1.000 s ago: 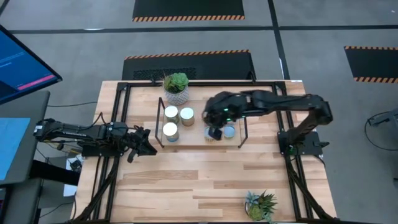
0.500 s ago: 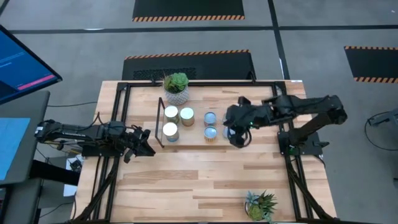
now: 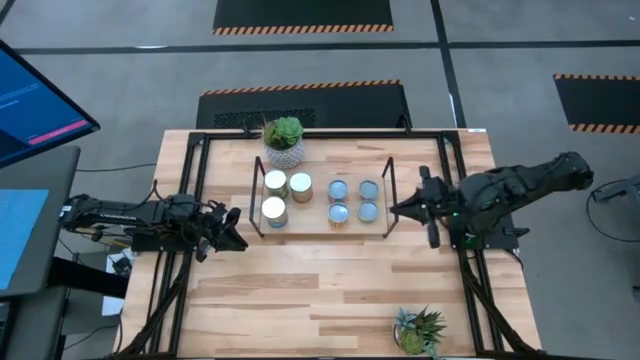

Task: Pick and place cans onto a shelf
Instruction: Adjust the canned green beans

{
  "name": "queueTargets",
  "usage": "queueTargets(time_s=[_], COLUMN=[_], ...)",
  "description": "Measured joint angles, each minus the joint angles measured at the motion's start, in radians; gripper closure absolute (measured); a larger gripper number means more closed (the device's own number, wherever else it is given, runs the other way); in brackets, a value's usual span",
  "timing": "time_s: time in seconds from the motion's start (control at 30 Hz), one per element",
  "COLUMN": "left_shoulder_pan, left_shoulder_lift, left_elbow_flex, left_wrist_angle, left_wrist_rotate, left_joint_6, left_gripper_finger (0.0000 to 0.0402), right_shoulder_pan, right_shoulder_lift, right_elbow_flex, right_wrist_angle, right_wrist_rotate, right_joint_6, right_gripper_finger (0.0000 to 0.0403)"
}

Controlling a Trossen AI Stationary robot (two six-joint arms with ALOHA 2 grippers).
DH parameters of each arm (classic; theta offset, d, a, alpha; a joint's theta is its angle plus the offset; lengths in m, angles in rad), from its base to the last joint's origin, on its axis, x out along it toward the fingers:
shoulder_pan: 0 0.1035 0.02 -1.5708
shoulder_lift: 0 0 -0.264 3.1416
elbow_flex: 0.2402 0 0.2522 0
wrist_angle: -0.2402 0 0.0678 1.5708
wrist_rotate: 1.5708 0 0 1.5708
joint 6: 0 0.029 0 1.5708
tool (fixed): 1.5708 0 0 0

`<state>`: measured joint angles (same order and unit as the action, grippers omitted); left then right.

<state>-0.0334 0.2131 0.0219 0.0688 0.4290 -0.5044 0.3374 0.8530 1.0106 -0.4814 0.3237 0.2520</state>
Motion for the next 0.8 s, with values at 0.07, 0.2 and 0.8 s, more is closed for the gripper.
queueTargets(time_s=[0.07,0.2,0.8], left_shoulder_pan=[0.000,0.000,0.000], left_shoulder_lift=[0.000,0.000,0.000], left_elbow_flex=[0.000,0.000,0.001], left_wrist_angle=[-0.003,-0.003,-0.006], left_wrist_rotate=[-0.008,-0.036,-0.104], left_joint_6=[0.004,0.010,-0.020], left_gripper_finger=[0.0345,0.0345,0.0345], right_shoulder_pan=[0.003,-0.002,-0.093], right_shoulder_lift=[-0.065,-0.162,-0.175], right_elbow_flex=[-0.088,-0.221,-0.253], right_wrist_angle=[0.085,0.212,0.429], right_wrist_rotate=[-0.014,-0.015,-0.007], right_joint_6=[-0.024,0.013,0.133], right_gripper_finger=[0.0369,0.0369,0.0369])
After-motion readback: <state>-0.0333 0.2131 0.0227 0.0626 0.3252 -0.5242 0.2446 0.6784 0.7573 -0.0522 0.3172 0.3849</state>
